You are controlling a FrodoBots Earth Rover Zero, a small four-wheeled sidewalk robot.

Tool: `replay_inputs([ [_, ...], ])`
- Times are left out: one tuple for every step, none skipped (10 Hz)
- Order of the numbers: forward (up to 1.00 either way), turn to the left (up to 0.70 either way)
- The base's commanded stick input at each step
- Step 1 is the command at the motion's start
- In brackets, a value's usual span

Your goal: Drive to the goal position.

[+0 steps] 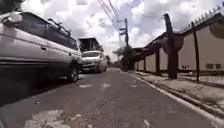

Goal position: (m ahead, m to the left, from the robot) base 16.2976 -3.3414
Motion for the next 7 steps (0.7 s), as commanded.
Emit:
replay_inputs([
  [0.85,0.00],
  [0.85,0.00],
  [0.85,0.00],
  [0.85,0.00],
  [0.85,0.00],
  [0.85,0.00],
  [0.85,0.00],
])
